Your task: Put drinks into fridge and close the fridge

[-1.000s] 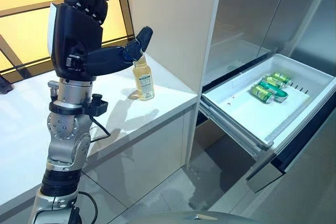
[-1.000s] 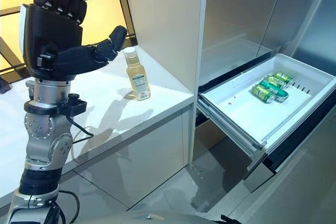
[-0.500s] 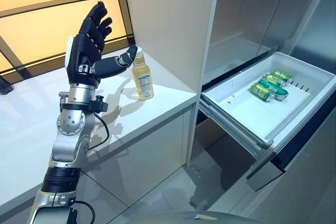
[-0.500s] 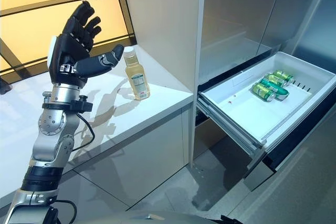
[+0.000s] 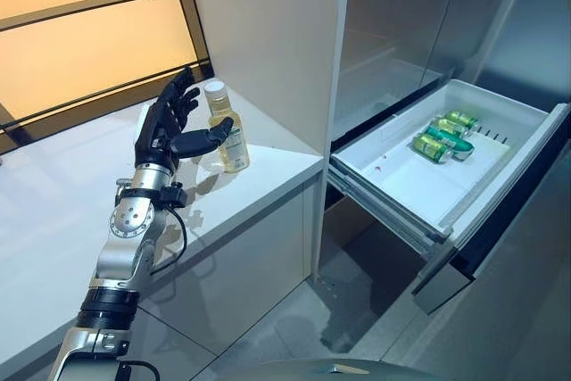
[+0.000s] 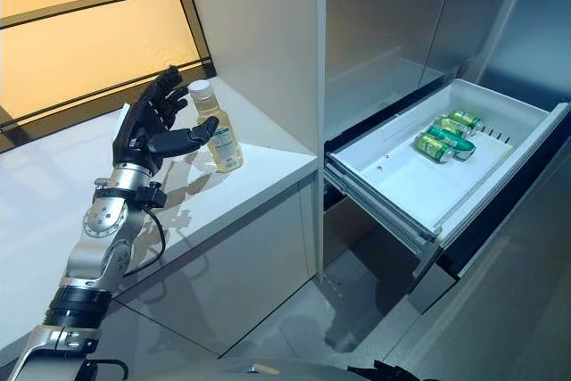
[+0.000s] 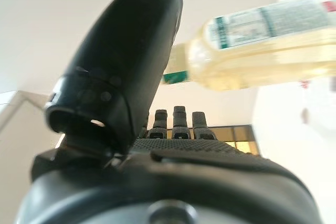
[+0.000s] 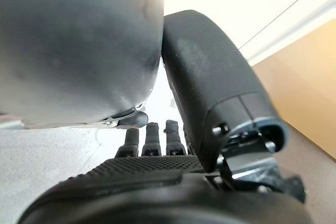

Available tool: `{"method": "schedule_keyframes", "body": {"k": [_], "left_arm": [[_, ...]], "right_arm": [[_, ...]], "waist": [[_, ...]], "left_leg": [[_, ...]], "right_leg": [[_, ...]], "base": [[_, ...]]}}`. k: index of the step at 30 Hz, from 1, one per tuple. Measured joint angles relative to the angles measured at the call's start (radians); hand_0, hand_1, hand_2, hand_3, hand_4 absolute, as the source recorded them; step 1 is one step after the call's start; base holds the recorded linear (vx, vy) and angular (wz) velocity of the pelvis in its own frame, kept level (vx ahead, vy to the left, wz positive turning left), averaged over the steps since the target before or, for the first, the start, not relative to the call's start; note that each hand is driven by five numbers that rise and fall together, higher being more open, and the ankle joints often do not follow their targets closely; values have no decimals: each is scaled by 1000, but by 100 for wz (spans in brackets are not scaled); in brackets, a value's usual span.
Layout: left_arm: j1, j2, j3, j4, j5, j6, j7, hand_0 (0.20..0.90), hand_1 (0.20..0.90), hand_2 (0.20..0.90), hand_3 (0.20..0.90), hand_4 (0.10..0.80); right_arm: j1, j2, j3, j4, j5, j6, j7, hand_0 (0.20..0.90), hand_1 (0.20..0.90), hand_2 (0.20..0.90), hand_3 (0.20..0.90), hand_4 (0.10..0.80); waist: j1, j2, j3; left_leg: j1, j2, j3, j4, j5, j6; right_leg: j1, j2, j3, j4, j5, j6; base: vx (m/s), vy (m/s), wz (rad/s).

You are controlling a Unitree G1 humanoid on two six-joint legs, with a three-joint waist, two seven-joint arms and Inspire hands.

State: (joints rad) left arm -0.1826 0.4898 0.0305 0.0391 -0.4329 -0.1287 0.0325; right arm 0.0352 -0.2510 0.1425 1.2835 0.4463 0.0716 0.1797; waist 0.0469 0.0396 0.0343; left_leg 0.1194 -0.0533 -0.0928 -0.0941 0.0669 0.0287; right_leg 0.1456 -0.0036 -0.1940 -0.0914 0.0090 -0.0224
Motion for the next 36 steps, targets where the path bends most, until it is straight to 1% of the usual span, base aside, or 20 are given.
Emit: {"method": "schedule_keyframes", "body": {"k": [6, 12, 13, 17, 22, 29, 36], "left_arm": [[4, -1, -6, 33, 1, 15, 1, 900, 900, 900, 900, 800], [5, -1, -6, 88, 1, 16, 4, 900, 900, 900, 900, 800], [5, -1, -6, 100, 1, 16, 7, 900, 900, 900, 900, 800], [5, -1, -6, 106, 1, 16, 20, 900, 900, 900, 900, 800], [5, -1, -6, 106, 0, 16, 32, 900, 900, 900, 900, 800], [2, -2, -6, 147, -1, 0, 48, 900, 900, 900, 900, 800], [2, -2, -6, 147, -1, -6, 55, 900, 900, 900, 900, 800]], "right_arm": [[0, 0, -1, 0, -1, 4, 0, 900, 900, 900, 900, 800], [0, 1, -8, -10, -5, 18, 1, 900, 900, 900, 900, 800], [0, 1, -8, -11, -5, 19, 1, 900, 900, 900, 900, 800], [2, 1, -10, -14, -5, 19, 1, 900, 900, 900, 900, 800], [3, 3, -10, -25, -5, 19, 1, 900, 900, 900, 900, 800], [3, 4, -10, -30, -16, 19, 1, 900, 900, 900, 900, 800], [3, 4, -10, -31, -17, 19, 1, 900, 900, 900, 900, 800]], "waist": [[-2, 0, 1], [-15, 0, 1], [-21, 0, 1], [-25, 0, 1], [-43, -1, 1], [-55, -1, 1], [-60, -1, 0]], "left_leg": [[11, 2, 18, 0, -3, 0], [23, 2, 22, 0, -7, 1], [25, 2, 28, 0, -15, -6], [29, 3, 43, 0, -19, -2], [32, 2, 47, 0, -17, 6], [46, 6, 69, 0, -22, 4], [47, 7, 76, 0, -24, 5]], "right_leg": [[5, 1, 16, 0, 0, 0], [14, 1, 23, 0, 0, 0], [15, 1, 25, 0, -1, 2], [13, 2, 45, 0, -1, 3], [13, 1, 49, 0, 1, 1], [18, 4, 70, 0, 1, 1], [18, 5, 76, 0, 1, 1]], "base": [[25, 22, -8], [17, 14, -3], [19, 14, -6], [28, 22, -13], [9, 8, -2], [21, 8, -9], [5, 1, -1]]}}
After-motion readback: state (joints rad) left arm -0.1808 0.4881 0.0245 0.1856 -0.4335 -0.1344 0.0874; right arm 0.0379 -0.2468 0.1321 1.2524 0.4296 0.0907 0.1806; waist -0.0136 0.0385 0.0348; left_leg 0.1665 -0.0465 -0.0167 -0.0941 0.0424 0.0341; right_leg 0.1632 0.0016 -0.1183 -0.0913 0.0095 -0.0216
